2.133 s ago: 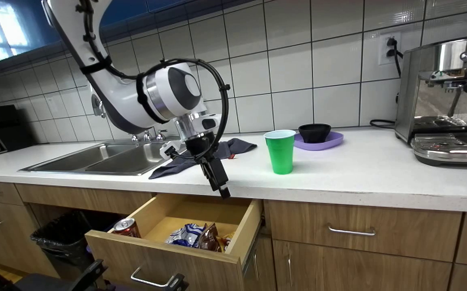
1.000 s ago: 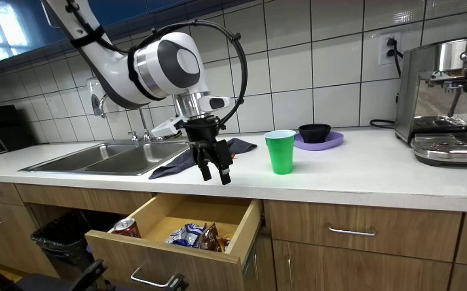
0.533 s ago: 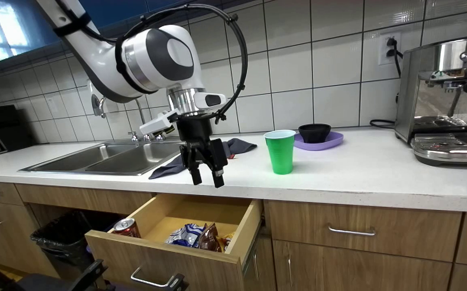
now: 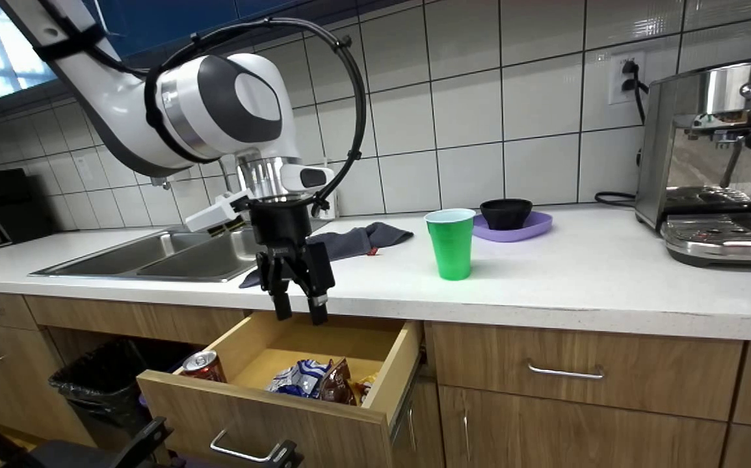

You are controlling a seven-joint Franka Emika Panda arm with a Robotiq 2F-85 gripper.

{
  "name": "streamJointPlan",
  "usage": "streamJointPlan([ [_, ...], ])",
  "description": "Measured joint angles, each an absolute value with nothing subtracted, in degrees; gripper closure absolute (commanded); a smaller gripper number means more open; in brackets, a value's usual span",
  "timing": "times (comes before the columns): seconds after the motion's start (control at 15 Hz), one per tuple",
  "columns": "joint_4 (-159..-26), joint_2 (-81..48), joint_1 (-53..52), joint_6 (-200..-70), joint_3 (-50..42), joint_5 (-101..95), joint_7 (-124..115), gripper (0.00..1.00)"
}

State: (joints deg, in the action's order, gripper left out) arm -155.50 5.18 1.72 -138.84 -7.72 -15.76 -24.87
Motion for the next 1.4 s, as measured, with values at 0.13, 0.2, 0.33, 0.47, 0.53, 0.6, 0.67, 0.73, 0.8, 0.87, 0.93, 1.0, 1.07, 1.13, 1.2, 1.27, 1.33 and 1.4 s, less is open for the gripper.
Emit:
streamJointPlan([
  [0.13,-156.72,5.60,1.72,-138.41,-6.91,-15.70,-24.88,0.00],
  [0.2,-157.23,5.76,1.72,-138.20,-6.55,-15.67,-24.88,0.00],
  [0.33,-158.12,5.96,1.72,-137.76,-5.90,-15.57,-24.88,0.00],
  [0.47,-158.93,6.01,1.72,-137.18,-5.39,-15.36,-24.88,0.00],
  [0.53,-159.05,5.98,1.72,-136.83,-5.11,-15.16,-24.88,0.00],
  [0.6,-159.04,5.98,1.72,-136.54,-4.91,-14.91,-24.88,0.00],
  [0.67,-159.04,5.95,1.72,-136.32,-4.75,-14.75,-24.87,0.00],
  [0.73,-159.04,5.91,1.72,-136.18,-4.59,-14.64,-24.87,0.00],
  [0.8,-159.04,5.87,1.72,-136.02,-4.43,-14.60,-24.87,0.00],
  [0.87,-159.04,5.76,1.72,-135.86,-4.29,-14.59,-24.87,0.00],
  [0.93,-159.05,5.60,1.72,-135.67,-4.16,-14.59,-24.87,0.00],
  [1.0,-159.05,5.39,1.72,-135.41,-4.06,-14.58,-24.87,0.00],
  [1.07,-159.05,5.08,1.72,-135.06,-3.95,-14.48,-24.87,0.00],
  [1.13,-159.05,4.75,1.72,-134.68,-3.83,-14.28,-24.87,0.00],
  [1.2,-159.06,4.34,1.72,-134.32,-3.70,-14.01,-24.87,0.00],
  [1.27,-159.06,3.84,1.72,-134.03,-3.62,-13.74,-24.87,0.00],
  [1.33,-159.08,3.32,1.72,-133.77,-3.58,-13.46,-24.87,0.00],
  [1.4,-159.09,2.72,1.72,-133.58,-3.58,-13.32,-24.87,0.00],
])
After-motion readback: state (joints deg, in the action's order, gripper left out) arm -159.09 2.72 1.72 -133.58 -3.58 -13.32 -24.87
